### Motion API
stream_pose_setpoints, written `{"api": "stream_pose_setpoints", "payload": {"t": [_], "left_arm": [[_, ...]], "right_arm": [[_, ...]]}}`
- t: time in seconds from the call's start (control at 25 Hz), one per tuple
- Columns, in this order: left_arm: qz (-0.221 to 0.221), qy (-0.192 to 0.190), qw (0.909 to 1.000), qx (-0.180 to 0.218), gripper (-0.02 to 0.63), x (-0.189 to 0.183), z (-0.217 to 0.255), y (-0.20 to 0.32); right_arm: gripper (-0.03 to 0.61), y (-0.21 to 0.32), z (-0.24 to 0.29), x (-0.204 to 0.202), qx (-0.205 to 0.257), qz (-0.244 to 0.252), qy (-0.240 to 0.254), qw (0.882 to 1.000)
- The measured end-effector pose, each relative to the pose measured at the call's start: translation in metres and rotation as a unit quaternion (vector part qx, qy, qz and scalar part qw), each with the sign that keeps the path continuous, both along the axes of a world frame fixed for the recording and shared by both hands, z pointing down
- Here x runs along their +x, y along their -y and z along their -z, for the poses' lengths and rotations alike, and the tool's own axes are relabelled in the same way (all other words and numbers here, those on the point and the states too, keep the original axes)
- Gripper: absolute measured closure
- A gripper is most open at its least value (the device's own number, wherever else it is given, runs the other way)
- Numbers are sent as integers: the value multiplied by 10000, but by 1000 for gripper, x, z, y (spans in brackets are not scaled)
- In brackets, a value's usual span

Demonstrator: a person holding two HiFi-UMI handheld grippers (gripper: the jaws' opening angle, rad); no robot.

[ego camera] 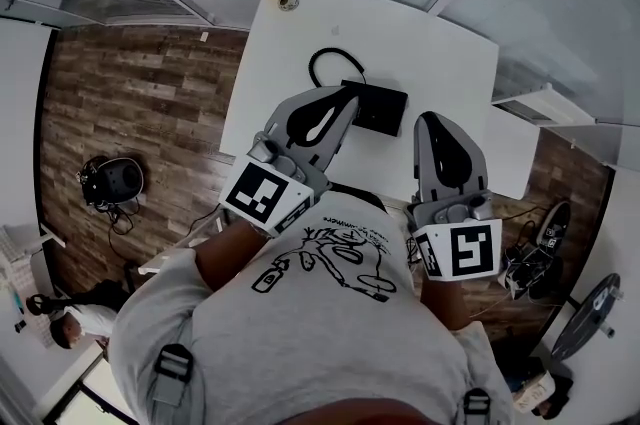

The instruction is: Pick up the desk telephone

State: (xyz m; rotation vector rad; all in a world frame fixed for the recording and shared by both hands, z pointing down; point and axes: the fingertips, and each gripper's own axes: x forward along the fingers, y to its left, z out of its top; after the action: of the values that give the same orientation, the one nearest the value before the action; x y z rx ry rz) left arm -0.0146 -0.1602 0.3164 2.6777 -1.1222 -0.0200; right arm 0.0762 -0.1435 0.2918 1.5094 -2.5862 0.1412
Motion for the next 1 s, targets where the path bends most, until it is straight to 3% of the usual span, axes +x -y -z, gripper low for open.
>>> {"api": "stream_pose_setpoints", "payload": {"t": [0.32, 0.44, 0.52, 0.68, 0.76, 1.0], "left_arm": [[-72, -71, 9991, -402, 584, 6, -32, 7], [-169, -15, 9973, -716, 513, 7, -56, 9], [-205, 26, 9954, -938, 508, 7, -76, 12], [-220, -10, 9889, -1472, 508, 6, -122, 15], [-212, -59, 9855, -1684, 506, 7, -143, 15], [-228, 138, 9741, -2244, 486, 6, -208, 13]], "right_arm": [[568, 3, -32, 10, -414, 63, 54, 9991], [566, 5, -52, 11, -638, 101, 127, 9978], [566, 8, -69, 13, -795, 76, 146, 9967], [552, 10, -105, 15, -1200, 81, 225, 9925], [508, 10, -122, 15, -1396, 99, 231, 9899], [480, 13, -174, 24, -1807, -47, 122, 9834]]}}
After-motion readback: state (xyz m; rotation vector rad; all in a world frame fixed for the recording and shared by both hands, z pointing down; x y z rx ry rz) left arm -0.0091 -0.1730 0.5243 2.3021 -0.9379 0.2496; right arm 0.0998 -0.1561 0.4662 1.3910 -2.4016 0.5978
